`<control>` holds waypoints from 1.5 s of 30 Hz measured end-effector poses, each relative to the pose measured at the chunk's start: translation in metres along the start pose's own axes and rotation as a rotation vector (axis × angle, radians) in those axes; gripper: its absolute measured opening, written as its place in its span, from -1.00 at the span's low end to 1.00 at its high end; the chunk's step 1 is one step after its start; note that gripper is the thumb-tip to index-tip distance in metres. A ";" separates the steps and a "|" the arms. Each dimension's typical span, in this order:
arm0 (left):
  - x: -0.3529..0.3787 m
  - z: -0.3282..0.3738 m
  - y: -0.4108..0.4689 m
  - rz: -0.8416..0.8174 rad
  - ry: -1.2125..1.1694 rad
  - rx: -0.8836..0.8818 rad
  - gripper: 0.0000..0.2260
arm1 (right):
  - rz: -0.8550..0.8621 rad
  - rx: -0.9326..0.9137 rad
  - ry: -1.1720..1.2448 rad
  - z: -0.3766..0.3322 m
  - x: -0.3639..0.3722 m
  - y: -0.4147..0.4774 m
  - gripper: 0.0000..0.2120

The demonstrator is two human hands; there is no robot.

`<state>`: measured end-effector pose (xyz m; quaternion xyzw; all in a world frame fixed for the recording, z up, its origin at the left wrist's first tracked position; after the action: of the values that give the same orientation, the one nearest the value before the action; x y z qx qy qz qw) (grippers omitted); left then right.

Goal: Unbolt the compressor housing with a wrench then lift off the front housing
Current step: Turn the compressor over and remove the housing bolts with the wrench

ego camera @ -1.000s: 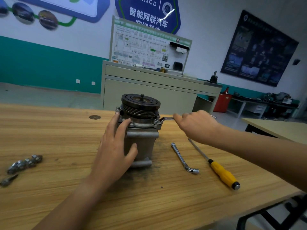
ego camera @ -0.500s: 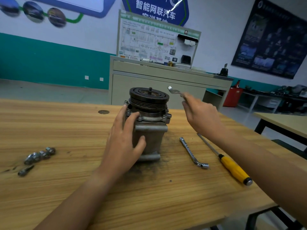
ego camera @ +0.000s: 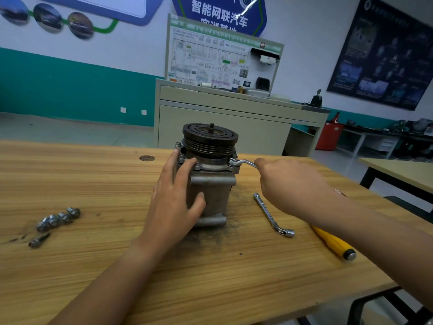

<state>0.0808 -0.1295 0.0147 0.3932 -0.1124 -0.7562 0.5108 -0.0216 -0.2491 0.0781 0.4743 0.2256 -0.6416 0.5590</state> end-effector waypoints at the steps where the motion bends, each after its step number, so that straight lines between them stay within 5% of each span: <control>1: 0.001 0.000 0.000 -0.004 -0.005 -0.002 -0.43 | -0.028 -0.022 -0.063 -0.007 -0.003 0.000 -0.72; 14: 0.000 0.002 0.001 -0.006 -0.023 0.008 -0.46 | -0.024 -0.184 -0.285 0.026 0.022 0.032 -0.72; 24: -0.007 0.001 0.004 0.024 -0.009 0.009 -0.51 | 0.175 -0.182 -0.197 0.020 0.035 0.080 -0.79; 30: -0.001 0.004 0.002 0.011 0.004 0.033 -0.47 | 0.434 0.008 0.373 0.056 0.015 0.020 -0.70; 45: -0.003 0.004 0.000 0.011 0.045 0.026 -0.46 | 0.015 -0.037 -0.031 0.009 -0.001 0.002 -0.58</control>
<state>0.0785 -0.1273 0.0185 0.4159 -0.1129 -0.7430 0.5122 -0.0227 -0.2561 0.0835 0.4556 0.2252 -0.6402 0.5761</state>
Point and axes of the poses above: each hand's wrist, its own y-axis towards the middle knuckle, its own x-axis out of the palm, z = x × y, the point moved 10 cm from there along y, towards the middle knuckle, and after that the axes turned 9 degrees about -x, right-handed, at the moved point
